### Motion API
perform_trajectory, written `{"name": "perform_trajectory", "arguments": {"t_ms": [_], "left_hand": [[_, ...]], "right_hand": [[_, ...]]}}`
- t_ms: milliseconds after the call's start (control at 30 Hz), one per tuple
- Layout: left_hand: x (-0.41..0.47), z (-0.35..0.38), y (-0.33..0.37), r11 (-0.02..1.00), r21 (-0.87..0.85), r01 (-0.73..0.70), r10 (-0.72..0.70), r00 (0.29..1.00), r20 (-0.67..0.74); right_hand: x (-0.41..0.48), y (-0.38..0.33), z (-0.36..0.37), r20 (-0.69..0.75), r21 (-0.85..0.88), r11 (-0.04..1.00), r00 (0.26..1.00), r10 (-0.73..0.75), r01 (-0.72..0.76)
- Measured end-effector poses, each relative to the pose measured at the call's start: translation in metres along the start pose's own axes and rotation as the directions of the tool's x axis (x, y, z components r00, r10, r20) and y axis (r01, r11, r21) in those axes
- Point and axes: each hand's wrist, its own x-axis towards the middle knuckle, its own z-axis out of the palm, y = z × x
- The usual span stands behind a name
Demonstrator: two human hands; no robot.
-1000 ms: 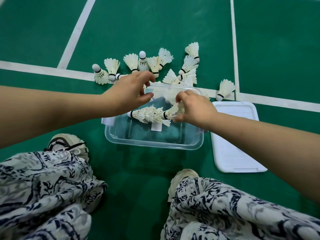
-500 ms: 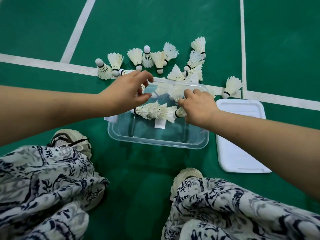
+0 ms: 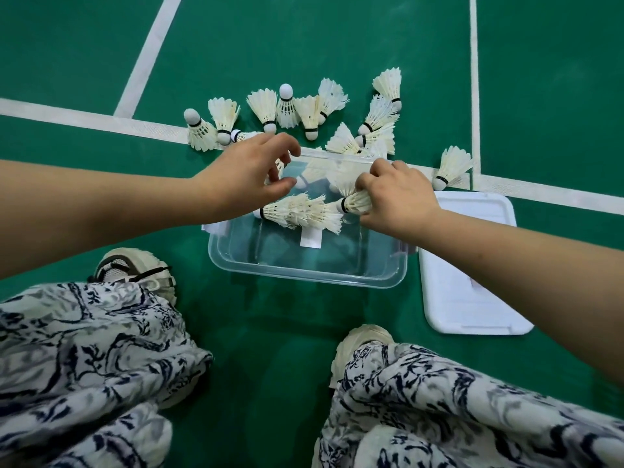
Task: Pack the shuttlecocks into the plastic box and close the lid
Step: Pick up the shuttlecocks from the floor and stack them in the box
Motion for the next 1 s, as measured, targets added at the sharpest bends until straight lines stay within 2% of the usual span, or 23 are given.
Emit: {"name": "perform_trajectory", "arguments": {"t_ms": [133,400,667,900,1000], "left_hand": [[0.002,0.002,0.001,1.0,-0.008,0.006,-0.006,1.0,0.003],[0.004,0.002,0.005,1.0,-0.007,-0.013,0.013,1.0,-0.009],[0.004,0.005,0.0,1.0,0.009,-0.003,0.003,1.0,0.003],[0.006,0.007,-0.002,1.0,0.005,-0.002,0.002,1.0,0.002],[0.006,0.007,-0.001,1.0,-0.006,-0.001,0.001,1.0,0.015]], "right_hand": [[0.0,0.0,-0.006,-0.023,-0.042,0.999,0.999,-0.024,0.023],[0.003,-0.005,0.006,0.103,-0.051,0.998,0.994,-0.039,0.045],[0.012,-0.009,0.024,0.122,-0.152,0.983,0.989,-0.083,0.102],[0.029,-0.012,0.027,0.13,0.086,0.996,0.991,-0.024,0.013],[0.036,-0.013,0.031,0.18,0.197,0.98,0.984,-0.002,-0.034]]}}
